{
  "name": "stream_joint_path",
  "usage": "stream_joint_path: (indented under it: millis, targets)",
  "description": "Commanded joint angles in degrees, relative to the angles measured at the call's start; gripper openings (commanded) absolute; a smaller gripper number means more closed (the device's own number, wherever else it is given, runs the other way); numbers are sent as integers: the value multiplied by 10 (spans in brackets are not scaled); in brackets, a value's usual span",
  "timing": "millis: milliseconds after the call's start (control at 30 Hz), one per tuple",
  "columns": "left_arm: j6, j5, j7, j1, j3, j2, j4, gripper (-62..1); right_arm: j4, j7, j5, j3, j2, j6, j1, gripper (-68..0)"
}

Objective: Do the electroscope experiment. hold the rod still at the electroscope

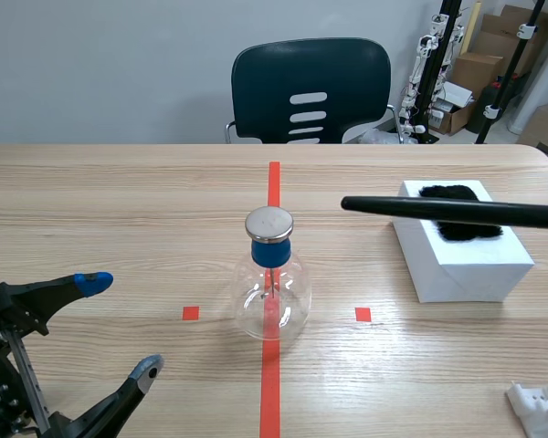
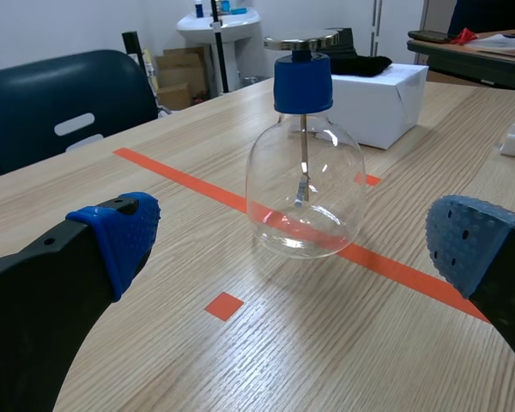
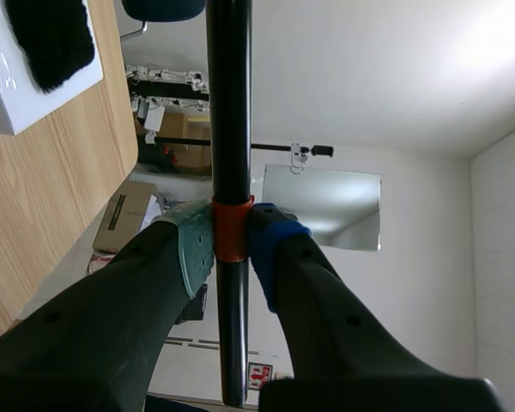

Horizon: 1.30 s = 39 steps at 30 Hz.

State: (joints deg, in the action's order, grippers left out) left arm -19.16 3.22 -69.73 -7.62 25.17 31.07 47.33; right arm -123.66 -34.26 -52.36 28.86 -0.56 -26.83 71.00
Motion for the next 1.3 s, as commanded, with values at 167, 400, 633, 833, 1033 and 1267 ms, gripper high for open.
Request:
stream_joint_path:
  millis: [167,400,633,833,1033,1267]
  targets:
    - [-1,-4,-12,2,-1,-2,6,14,27,-57,5,20,-37,-9,8,-671]
    - [-1,-4,-12,2,-1,-2,6,14,65,-78,6,21,-39,-13,8,-671]
    - [-1,-4,-11,2,-1,-2,6,14,93,-88,6,21,-39,-23,8,-671]
    - [-1,-4,-11,2,-1,-2,6,14,93,-88,6,21,-39,-23,8,-671]
    - [-1,-4,-11,2,-1,-2,6,14,93,-87,6,21,-39,-23,8,-671]
    - [-1,-4,-11,2,-1,-2,6,14,93,-87,6,21,-39,-23,8,-671]
